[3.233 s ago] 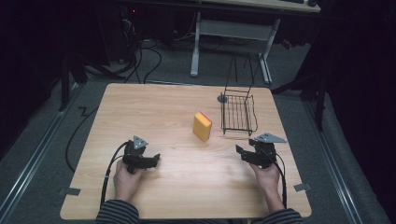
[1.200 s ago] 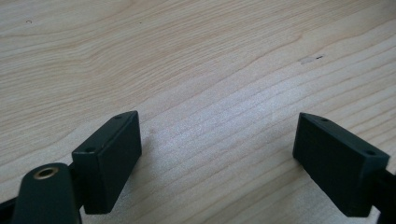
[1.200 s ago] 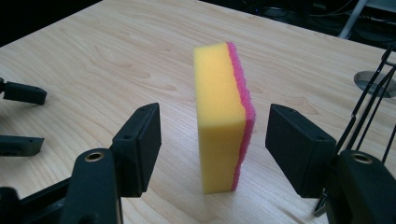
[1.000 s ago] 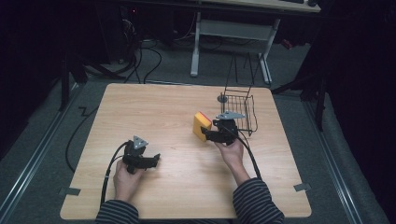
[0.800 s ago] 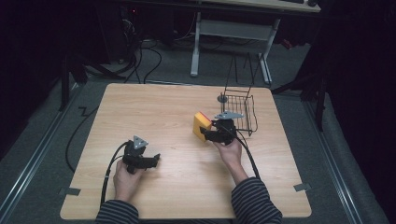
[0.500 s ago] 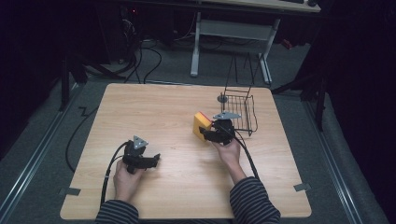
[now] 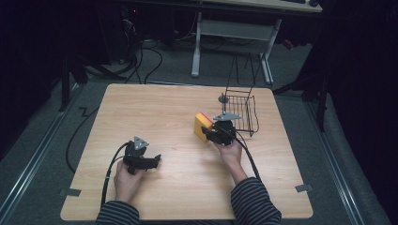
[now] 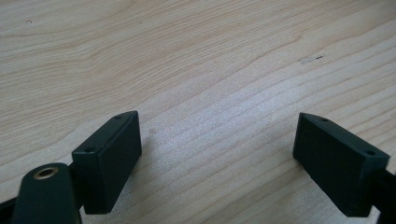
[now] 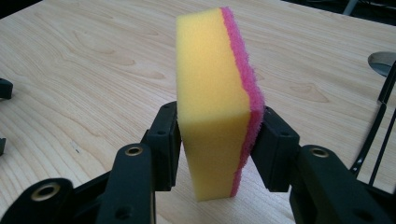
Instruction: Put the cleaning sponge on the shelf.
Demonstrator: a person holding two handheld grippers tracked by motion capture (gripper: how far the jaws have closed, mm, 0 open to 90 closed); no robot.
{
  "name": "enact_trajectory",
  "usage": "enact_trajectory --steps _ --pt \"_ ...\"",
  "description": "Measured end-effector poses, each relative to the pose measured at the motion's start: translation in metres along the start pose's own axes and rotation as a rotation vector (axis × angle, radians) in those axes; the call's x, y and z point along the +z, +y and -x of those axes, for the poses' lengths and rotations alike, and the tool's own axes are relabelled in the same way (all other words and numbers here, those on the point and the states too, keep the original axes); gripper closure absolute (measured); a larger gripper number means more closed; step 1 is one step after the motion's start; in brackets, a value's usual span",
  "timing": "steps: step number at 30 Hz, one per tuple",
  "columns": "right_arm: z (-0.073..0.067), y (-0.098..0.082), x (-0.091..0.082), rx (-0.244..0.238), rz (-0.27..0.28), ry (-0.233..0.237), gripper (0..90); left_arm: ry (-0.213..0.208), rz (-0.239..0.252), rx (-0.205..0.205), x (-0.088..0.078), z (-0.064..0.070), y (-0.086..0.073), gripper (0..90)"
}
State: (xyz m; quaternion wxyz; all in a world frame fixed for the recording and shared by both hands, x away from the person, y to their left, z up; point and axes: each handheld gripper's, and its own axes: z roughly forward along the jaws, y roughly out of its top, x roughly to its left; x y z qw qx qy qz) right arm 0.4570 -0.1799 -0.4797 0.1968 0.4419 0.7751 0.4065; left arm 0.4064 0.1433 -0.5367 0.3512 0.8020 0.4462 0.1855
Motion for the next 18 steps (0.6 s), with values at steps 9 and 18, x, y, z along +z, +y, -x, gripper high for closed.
enact_trajectory --steps 9,18 --pt "-0.0003 0.0003 -0.0011 -0.001 0.005 0.01 60.4 0.0 0.0 0.0 0.0 0.0 0.0 16.0" --pt "-0.0006 0.0023 -0.0068 -0.004 0.026 0.022 61.1 0.0 0.0 0.0 0.0 0.0 0.0 16.0"
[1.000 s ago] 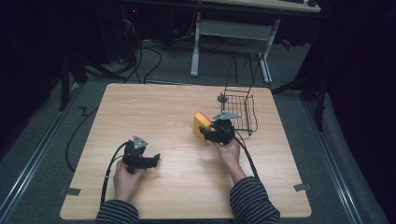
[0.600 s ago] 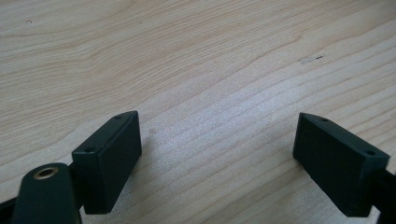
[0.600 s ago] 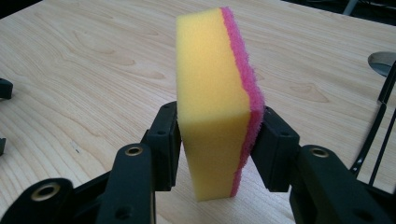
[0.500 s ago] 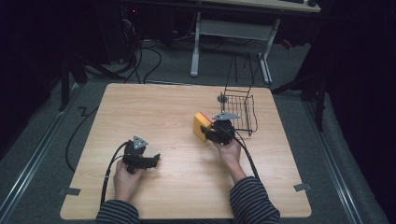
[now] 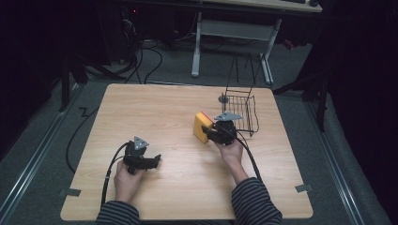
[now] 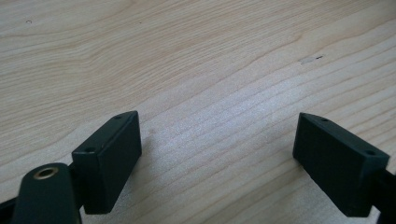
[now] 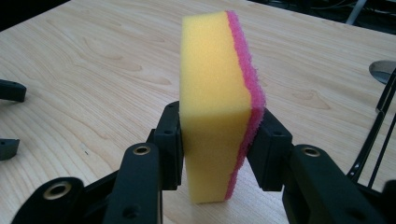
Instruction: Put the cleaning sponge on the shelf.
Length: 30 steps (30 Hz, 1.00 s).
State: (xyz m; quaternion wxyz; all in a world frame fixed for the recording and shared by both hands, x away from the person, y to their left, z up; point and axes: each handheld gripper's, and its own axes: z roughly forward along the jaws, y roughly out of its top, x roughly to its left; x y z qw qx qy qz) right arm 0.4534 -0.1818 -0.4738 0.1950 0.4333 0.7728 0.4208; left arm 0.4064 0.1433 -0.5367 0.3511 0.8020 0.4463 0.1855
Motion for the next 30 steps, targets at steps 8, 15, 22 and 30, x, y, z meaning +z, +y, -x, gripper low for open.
enact_trajectory --steps 8,15,22,30 --pt "-0.003 0.003 -0.008 -0.007 0.023 0.015 61.2 0.0 0.0 0.0 0.0 0.0 0.0 16.0" --pt "-0.003 0.005 -0.019 -0.001 0.029 0.035 61.4 0.0 0.0 0.0 0.0 0.0 0.0 16.0" --pt "-0.002 0.009 -0.033 -0.017 0.058 0.054 61.5 0.0 0.0 0.0 0.0 0.0 0.0 16.0" --pt "0.0 0.009 -0.048 -0.009 0.069 0.067 61.6 0.0 0.0 0.001 0.0 0.0 0.0 16.0"
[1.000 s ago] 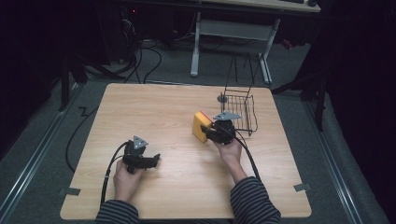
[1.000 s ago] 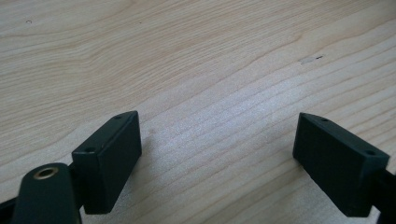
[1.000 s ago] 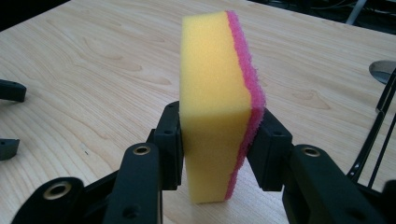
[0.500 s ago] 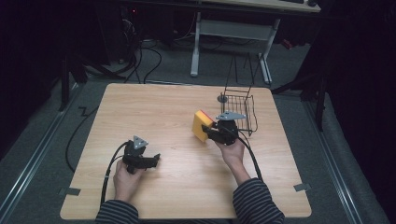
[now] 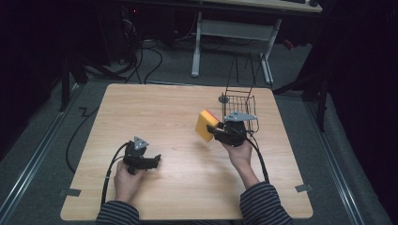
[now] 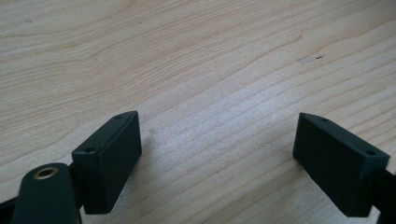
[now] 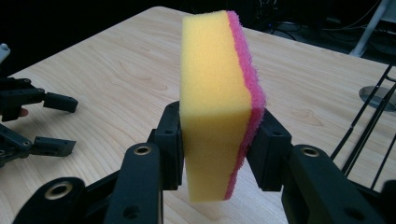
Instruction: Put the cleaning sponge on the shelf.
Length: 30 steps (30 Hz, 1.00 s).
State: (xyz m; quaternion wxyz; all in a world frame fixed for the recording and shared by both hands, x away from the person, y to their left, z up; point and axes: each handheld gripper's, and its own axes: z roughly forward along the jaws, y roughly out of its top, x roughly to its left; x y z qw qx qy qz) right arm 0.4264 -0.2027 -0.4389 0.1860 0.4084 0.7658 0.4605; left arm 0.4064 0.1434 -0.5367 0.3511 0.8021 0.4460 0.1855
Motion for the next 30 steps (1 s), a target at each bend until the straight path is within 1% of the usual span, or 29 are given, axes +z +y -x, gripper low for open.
enact_trajectory --steps 4,9,11,12,13,19,21,22,24,25,30 --pt "0.002 0.001 -0.006 -0.006 0.01 -0.005 61.6 0.0 0.0 0.0 0.0 0.0 0.0 16.0" --pt "0.003 0.002 -0.014 -0.002 0.016 -0.008 61.6 0.0 0.0 0.0 0.0 0.0 0.0 16.0" --pt "0.003 0.002 -0.018 -0.011 0.024 -0.009 61.7 0.0 0.0 0.0 0.0 0.0 0.0 16.0" --pt "0.004 0.003 -0.02 -0.011 0.026 -0.009 61.7 0.0 0.0 0.0 0.0 0.0 0.0 16.0" --pt "0.005 0.003 -0.023 -0.001 0.031 -0.005 61.8 0.0 0.0 0.0 0.0 0.0 0.0 16.0" --pt "0.009 0.004 -0.032 0.003 0.045 -0.008 61.8 0.0 0.0 -0.001 0.0 0.0 0.0 16.0" --pt "0.01 0.004 -0.035 0.007 0.05 -0.013 61.8 0.0 0.0 -0.001 0.0 0.0 0.0 16.0" --pt "0.012 0.005 -0.039 0.009 0.055 -0.02 61.8 0.0 0.0 -0.001 0.0 0.0 0.0 15.9" --pt "0.013 0.005 -0.041 0.008 0.058 -0.023 61.8 0.0 0.0 -0.001 0.0 0.0 0.0 16.0" --pt "0.015 0.005 -0.045 0.016 0.063 -0.028 61.8 0.0 0.0 -0.001 0.0 0.0 0.0 16.0" --pt "0.018 0.005 -0.051 0.017 0.074 -0.04 61.8 0.0 0.0 -0.001 0.0 0.0 0.0 16.0"
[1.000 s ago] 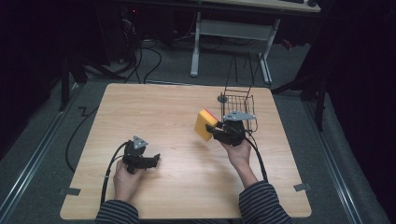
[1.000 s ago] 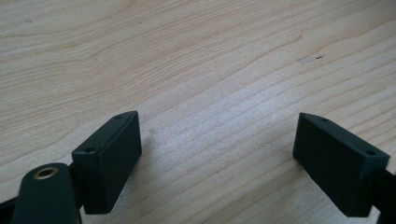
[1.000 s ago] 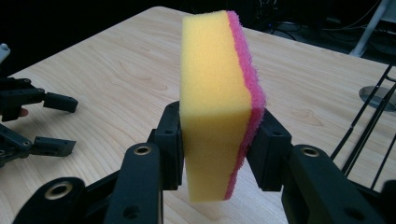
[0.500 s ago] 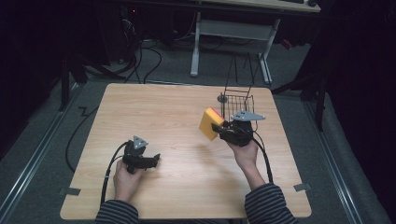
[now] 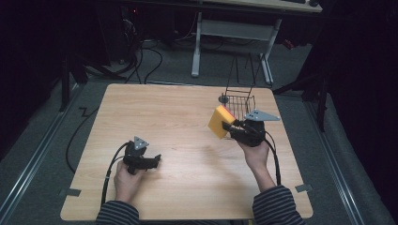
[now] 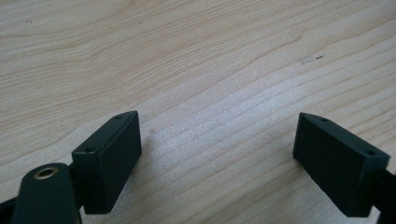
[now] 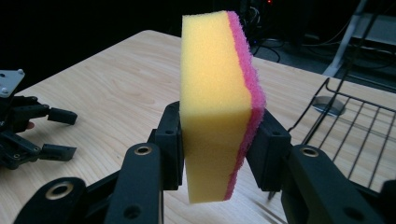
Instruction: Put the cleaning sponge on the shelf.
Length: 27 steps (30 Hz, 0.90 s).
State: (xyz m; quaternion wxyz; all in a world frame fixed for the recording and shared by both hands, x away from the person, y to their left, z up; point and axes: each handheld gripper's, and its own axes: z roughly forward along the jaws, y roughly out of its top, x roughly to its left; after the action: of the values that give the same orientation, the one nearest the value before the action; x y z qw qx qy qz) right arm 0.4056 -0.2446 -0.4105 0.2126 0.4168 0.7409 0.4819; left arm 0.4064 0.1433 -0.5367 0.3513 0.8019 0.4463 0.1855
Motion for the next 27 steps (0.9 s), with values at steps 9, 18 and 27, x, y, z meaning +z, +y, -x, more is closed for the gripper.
enact_trajectory --steps 9,18,27 --pt "0.013 -0.002 -0.013 0.014 0.006 -0.049 61.9 0.0 0.0 0.0 0.0 0.0 0.0 16.0" --pt "0.024 -0.002 -0.022 0.017 0.011 -0.098 61.9 0.0 0.0 0.0 0.0 0.0 0.0 16.0" --pt "0.038 -0.002 -0.028 0.024 0.018 -0.154 62.0 0.0 0.0 0.0 0.0 0.0 0.0 15.9"
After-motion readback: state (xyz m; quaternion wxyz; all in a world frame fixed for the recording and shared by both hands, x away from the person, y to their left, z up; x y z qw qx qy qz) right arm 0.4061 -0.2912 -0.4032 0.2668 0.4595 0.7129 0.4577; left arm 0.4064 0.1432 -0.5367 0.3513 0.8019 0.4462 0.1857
